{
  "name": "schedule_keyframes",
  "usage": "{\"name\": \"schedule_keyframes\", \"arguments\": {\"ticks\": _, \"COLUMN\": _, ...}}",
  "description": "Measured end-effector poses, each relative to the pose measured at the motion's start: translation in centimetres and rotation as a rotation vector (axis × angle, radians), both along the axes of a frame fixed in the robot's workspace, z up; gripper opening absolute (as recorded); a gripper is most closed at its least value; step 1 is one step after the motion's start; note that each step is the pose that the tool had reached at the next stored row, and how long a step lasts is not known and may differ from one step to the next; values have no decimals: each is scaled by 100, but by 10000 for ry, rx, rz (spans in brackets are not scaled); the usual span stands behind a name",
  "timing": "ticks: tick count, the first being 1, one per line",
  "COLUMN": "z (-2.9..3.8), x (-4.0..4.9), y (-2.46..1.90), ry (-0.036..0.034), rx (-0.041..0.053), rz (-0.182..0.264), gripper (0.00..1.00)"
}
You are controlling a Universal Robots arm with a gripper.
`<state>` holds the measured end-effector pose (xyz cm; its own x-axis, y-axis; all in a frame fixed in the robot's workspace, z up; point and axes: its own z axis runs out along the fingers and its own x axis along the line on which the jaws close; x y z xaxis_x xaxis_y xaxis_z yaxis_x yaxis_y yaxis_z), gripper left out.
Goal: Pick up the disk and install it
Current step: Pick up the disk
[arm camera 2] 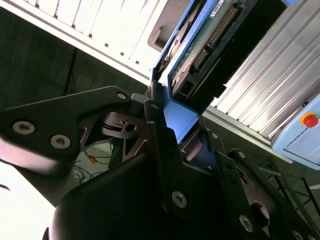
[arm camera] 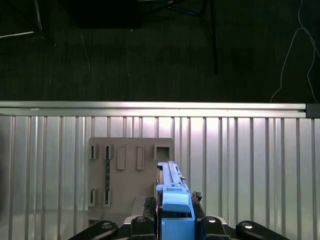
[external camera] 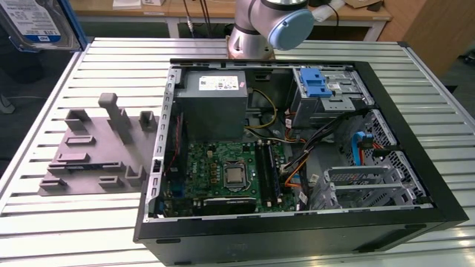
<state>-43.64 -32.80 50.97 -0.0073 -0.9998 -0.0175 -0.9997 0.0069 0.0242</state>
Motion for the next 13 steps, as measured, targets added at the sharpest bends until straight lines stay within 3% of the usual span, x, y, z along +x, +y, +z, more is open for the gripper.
{"name": "schedule_keyframes", "arguments": {"ticks": 13, "z": 11, "x": 4, "y": 0, "ry": -2, "rx": 9, "rz": 1, "gripper": 36}}
